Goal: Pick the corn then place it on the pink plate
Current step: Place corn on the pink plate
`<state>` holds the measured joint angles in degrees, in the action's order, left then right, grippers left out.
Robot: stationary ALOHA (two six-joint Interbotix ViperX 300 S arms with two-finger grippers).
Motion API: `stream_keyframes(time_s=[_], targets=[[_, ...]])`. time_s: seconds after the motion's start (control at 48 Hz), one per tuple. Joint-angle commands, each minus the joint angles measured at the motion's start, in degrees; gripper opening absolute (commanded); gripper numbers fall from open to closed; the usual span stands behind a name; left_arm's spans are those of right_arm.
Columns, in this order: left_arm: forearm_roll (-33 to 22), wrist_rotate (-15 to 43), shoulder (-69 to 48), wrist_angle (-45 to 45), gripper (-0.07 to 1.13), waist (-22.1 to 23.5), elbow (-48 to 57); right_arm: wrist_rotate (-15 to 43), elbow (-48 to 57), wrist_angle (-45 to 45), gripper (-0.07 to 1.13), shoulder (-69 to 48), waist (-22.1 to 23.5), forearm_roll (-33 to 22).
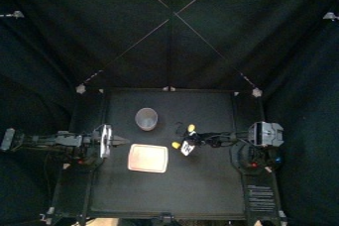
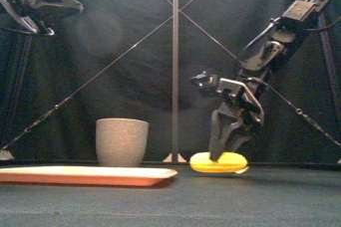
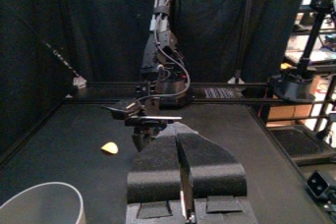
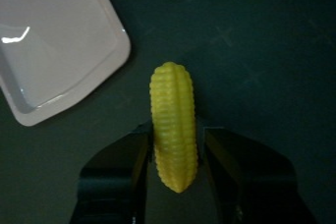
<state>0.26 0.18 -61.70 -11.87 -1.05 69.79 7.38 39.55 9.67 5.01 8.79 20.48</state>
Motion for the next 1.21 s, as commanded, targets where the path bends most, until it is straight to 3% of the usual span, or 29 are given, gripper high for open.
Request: stream_keyframes(time_s=[0.021,0.125,0.542,0.958,1.104,1.208], targets=[[0.09,0.0,0.09,-0.18,-0.03,0.09,-0.97,-0.18,-3.87,0.97,0.55,-0.26,-0.88,-0.7],[0.09,0.09,0.09,-0.18,-0.03,0.09,-0.97,-0.26,-6.94,2.29,0.49,0.62,-1.67,-1.41],[0.09,0.09,0.09,-0.18,-0.03,0.18,-0.97,-0.35,-28.74,7.56,0.49,10.02,-9.05,-7.21],[0.09,0.09,0.09,0.0,-0.03,0.44,-0.88,-0.26,-40.08,13.27,0.49,21.01,-9.23,-10.2],[0.09,0.09,0.09,0.09,-0.03,0.44,-0.97,-0.18,-40.08,13.27,0.56,21.27,-9.05,-10.2],[0.18,0.09,0.09,0.09,-0.03,0.44,-0.88,-0.18,-39.9,13.27,0.67,21.09,-8.7,-10.2]])
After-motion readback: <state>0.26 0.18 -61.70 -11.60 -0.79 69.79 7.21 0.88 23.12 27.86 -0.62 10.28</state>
